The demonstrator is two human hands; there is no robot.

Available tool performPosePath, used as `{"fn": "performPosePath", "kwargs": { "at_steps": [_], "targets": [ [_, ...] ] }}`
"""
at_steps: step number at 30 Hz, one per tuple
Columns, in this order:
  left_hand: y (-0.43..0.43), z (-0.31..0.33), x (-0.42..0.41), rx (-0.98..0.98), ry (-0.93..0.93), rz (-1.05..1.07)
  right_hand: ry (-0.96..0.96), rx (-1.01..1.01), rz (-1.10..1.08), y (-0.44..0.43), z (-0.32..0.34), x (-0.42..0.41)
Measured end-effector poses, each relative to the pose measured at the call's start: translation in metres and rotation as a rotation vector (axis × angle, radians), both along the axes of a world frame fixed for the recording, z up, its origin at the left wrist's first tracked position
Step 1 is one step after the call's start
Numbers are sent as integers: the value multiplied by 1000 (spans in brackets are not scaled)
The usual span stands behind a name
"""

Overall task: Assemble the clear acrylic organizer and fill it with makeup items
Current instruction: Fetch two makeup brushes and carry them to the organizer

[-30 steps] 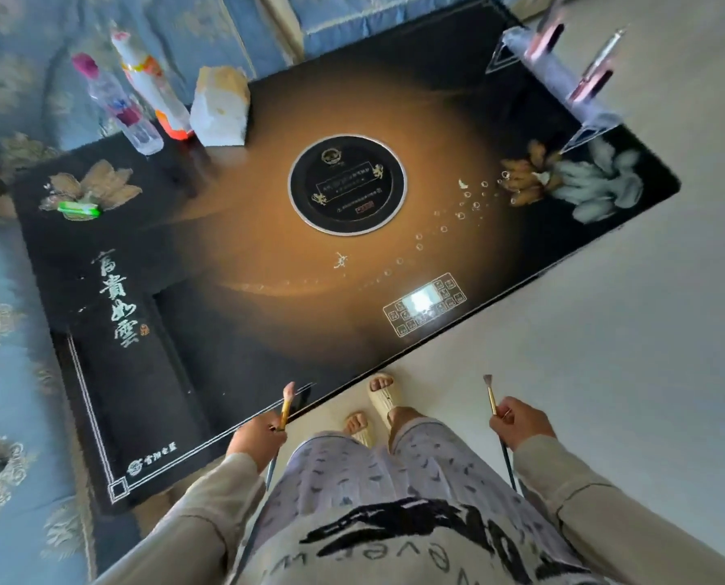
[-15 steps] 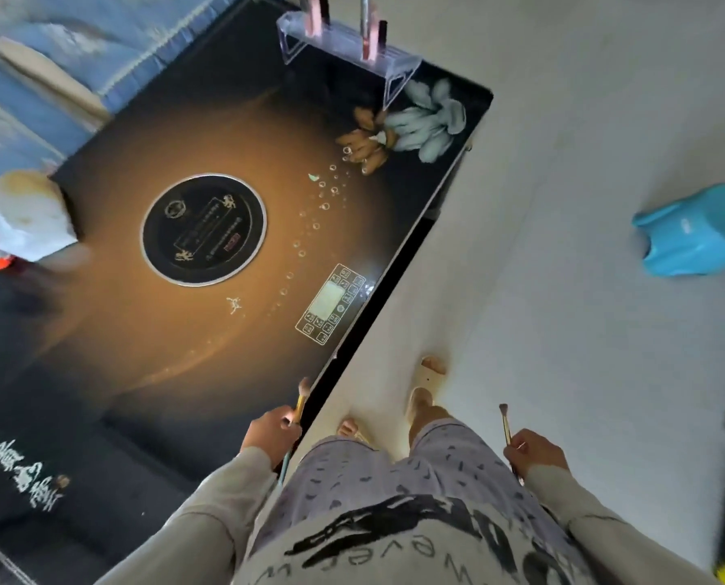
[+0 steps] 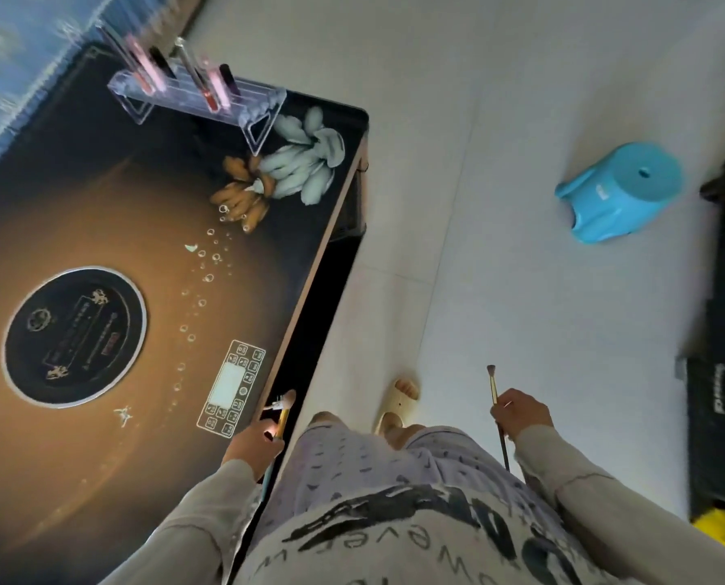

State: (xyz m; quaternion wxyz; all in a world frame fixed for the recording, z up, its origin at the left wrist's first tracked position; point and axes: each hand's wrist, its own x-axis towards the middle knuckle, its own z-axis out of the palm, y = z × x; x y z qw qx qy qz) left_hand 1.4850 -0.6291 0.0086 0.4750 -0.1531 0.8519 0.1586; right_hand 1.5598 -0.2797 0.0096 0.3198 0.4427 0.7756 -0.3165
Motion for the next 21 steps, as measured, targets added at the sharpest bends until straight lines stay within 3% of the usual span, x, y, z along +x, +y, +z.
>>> {"fn": "performPosePath", "kwargs": {
  "at_steps": [12, 21],
  "targets": [
    [113, -6, -120, -22, 18, -164, -78, 20, -99, 91, 0, -71],
    [192, -12, -274, 3, 14, -280, -87, 22, -294, 143, -2, -159]
  ]
}}
